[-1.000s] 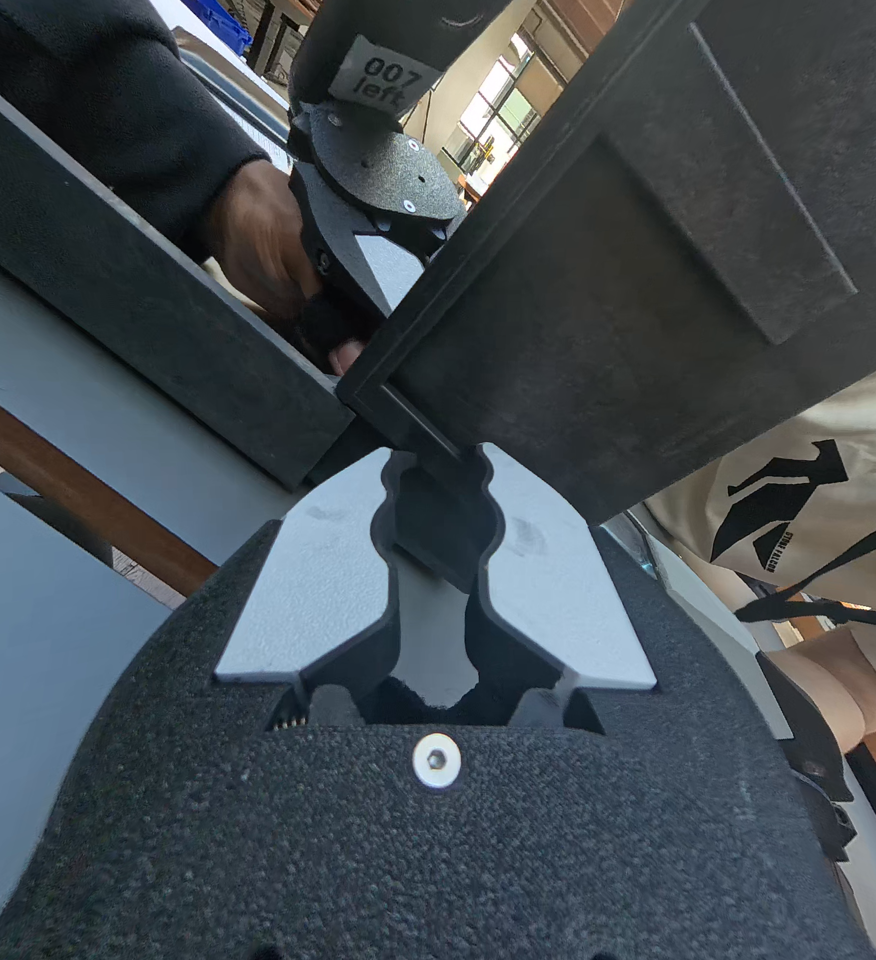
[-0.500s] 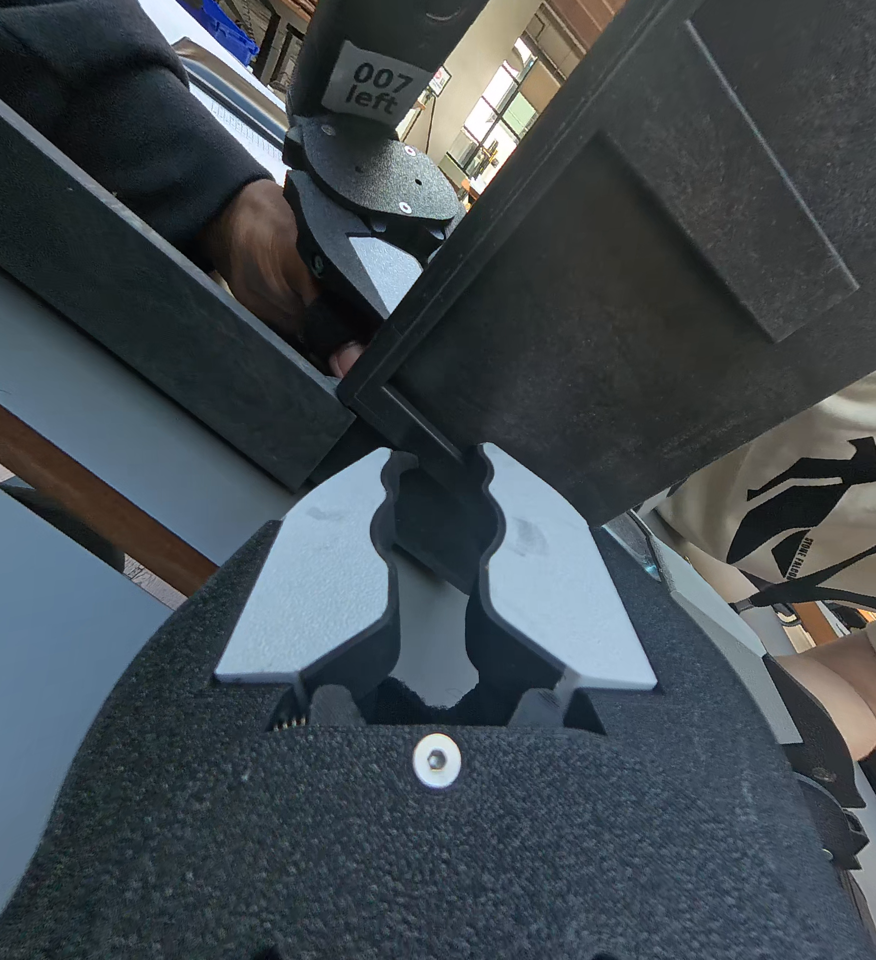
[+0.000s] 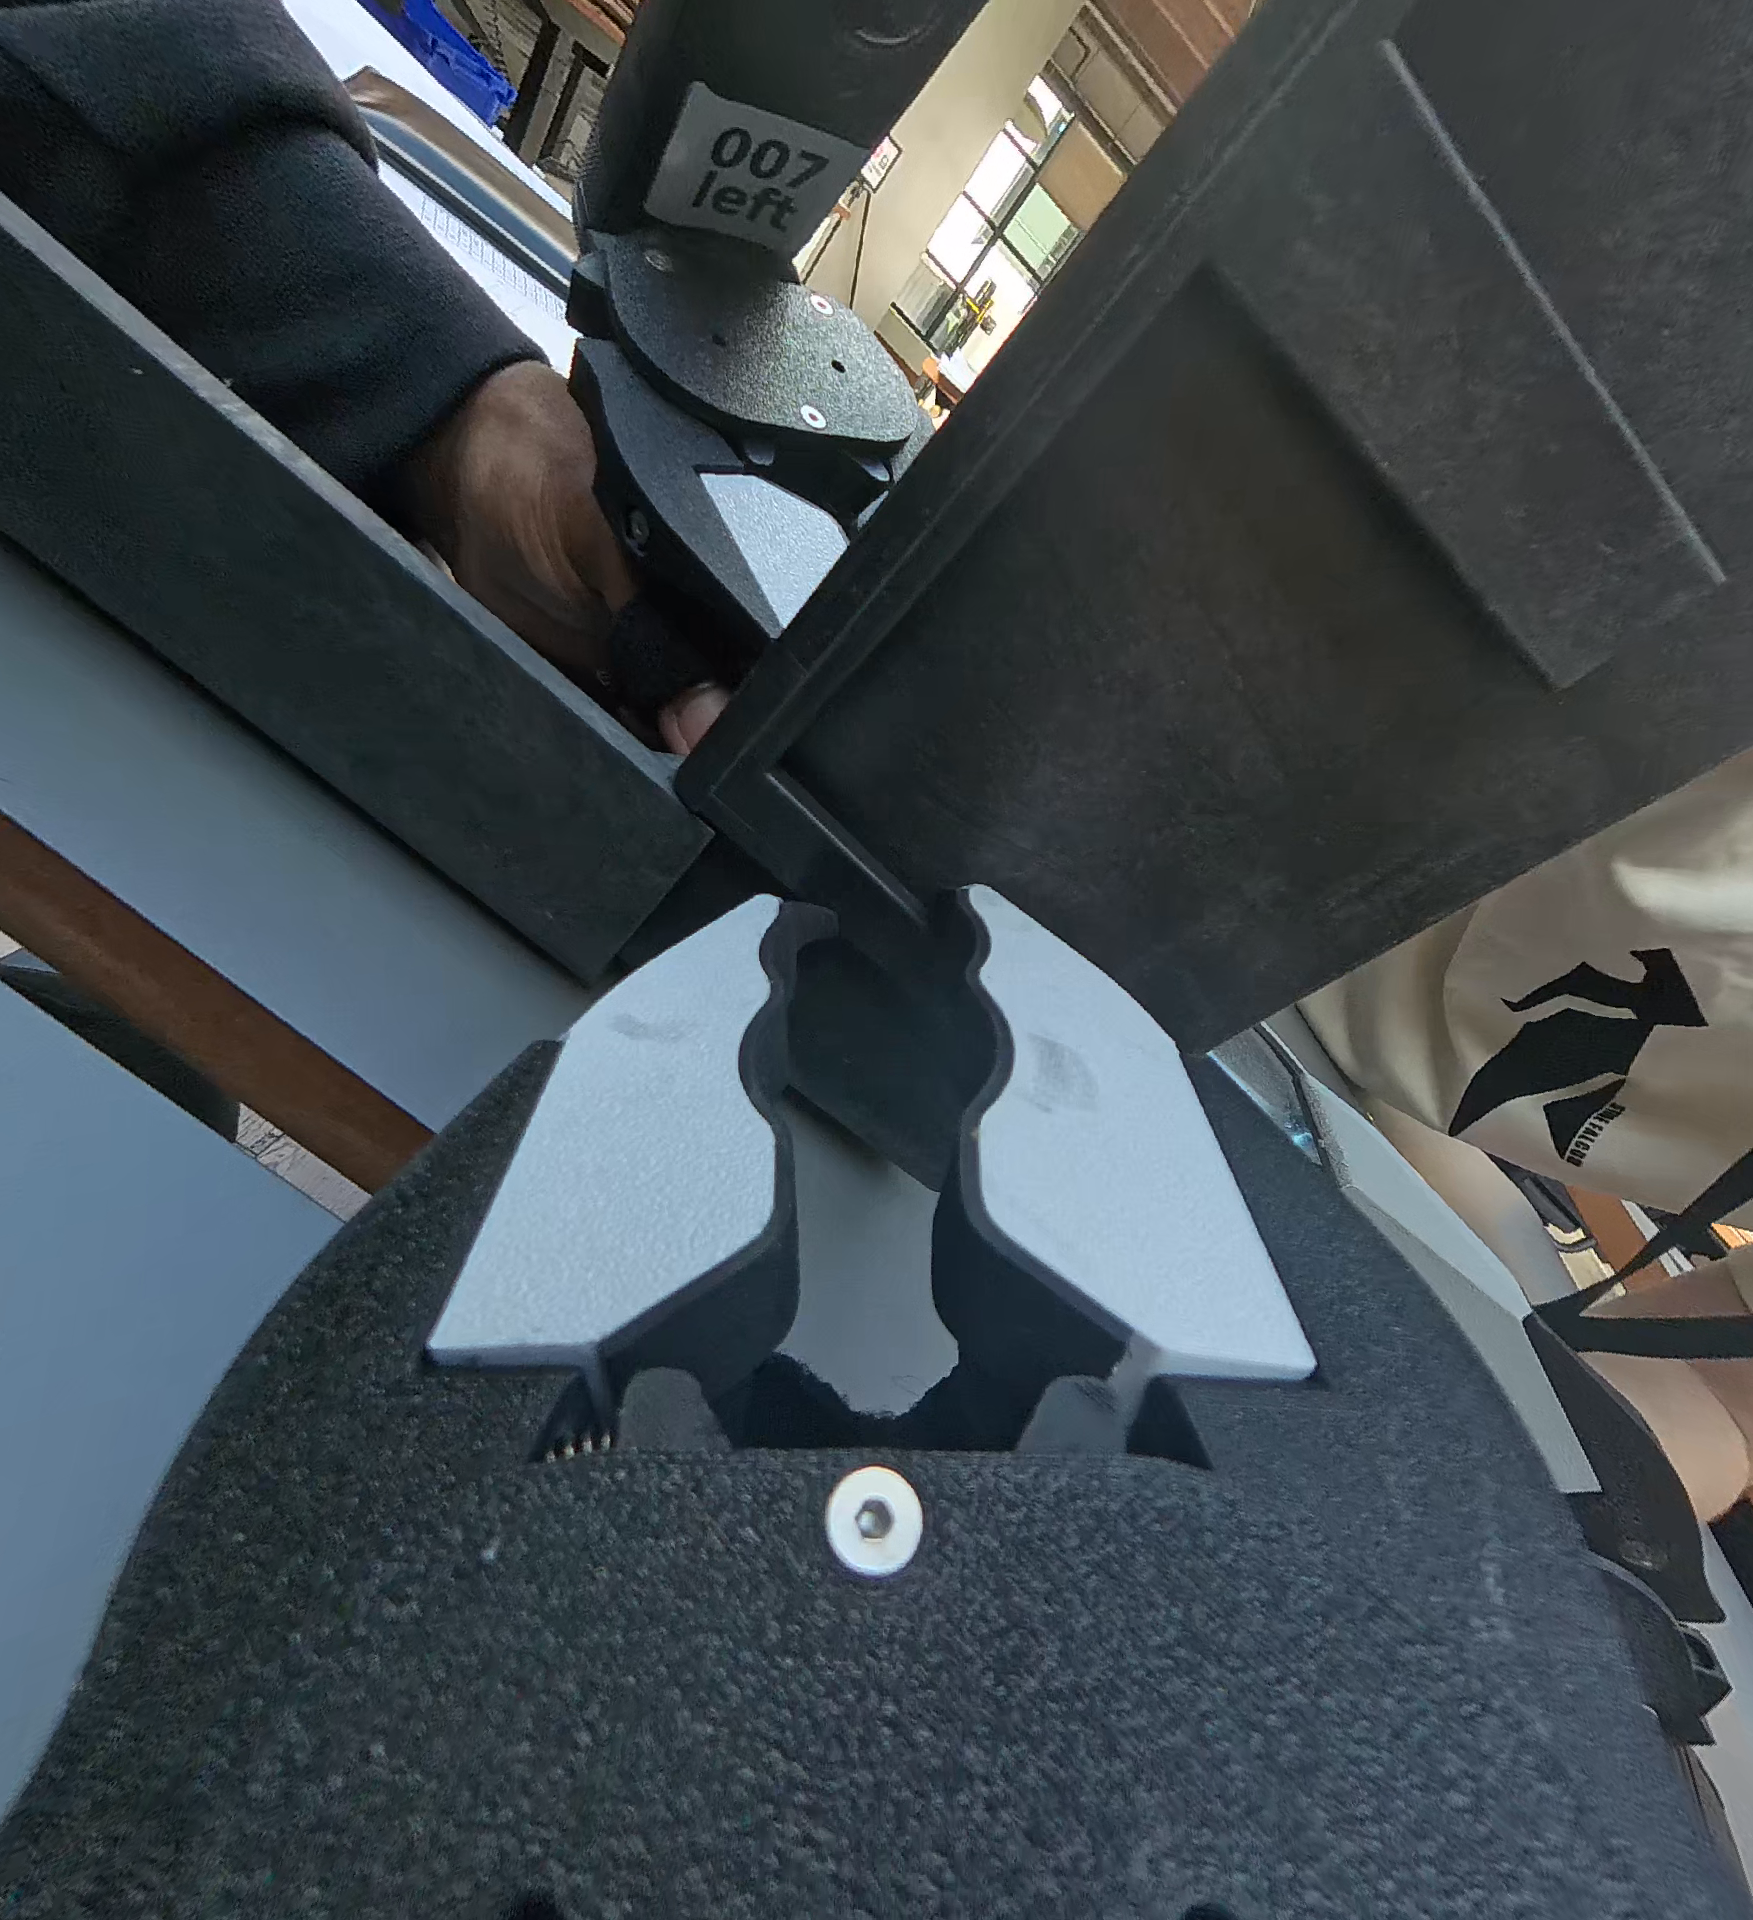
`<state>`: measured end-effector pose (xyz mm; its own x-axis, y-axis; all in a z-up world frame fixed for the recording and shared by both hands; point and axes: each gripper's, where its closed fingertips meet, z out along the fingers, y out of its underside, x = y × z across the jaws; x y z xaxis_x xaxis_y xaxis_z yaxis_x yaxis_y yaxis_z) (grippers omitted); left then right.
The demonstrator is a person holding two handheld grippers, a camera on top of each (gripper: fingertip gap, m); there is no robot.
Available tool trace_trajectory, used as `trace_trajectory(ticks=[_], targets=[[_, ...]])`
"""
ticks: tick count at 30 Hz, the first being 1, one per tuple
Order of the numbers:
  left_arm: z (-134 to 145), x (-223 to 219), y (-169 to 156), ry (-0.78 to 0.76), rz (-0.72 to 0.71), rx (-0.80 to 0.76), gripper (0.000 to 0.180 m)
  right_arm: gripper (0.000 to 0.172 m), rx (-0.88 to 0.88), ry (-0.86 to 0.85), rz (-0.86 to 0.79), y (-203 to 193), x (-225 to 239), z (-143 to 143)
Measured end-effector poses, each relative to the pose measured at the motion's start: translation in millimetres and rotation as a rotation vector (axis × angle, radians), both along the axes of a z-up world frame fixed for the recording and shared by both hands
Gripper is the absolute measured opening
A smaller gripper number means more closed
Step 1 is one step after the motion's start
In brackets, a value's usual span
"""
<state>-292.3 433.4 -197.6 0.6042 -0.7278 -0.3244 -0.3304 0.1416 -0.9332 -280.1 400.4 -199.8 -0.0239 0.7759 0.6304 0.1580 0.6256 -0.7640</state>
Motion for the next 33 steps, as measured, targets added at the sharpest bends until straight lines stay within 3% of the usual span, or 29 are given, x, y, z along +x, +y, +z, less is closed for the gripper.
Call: trace_trajectory(ticks=[33], targets=[[-3, 8, 25, 0.012, 0.014, -0.043, 0.000, 0.026, -0.016, 0.008, -0.005, 2, -1, 3]])
